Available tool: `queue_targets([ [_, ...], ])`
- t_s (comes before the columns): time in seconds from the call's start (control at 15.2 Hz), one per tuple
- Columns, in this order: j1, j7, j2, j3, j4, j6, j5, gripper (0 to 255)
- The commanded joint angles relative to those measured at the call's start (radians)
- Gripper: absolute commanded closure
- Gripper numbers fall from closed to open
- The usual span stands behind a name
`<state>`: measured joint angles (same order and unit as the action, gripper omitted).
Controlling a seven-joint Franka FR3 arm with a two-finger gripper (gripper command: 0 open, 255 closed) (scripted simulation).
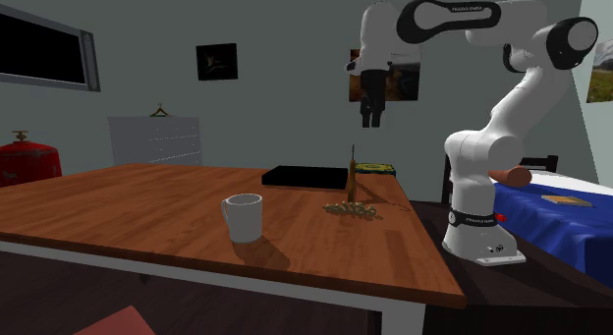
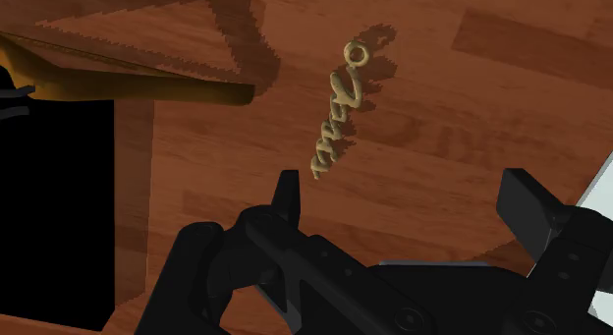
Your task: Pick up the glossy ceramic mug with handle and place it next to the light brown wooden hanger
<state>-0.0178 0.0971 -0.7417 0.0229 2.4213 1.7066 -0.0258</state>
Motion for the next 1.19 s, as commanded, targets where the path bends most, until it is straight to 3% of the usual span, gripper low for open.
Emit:
queue_targets([
  [0.0, 0.000, 0.000, 0.000, 0.000, 0.000, 0.000, 0.000, 0],
  [0.53, -0.022, -0.067, 0.292, -0.052, -0.097, 0.197, -0.033, 0],
  [1.12, -0.039, -0.141, 0.637, -0.097, -0.308, 0.336, -0.033, 0],
])
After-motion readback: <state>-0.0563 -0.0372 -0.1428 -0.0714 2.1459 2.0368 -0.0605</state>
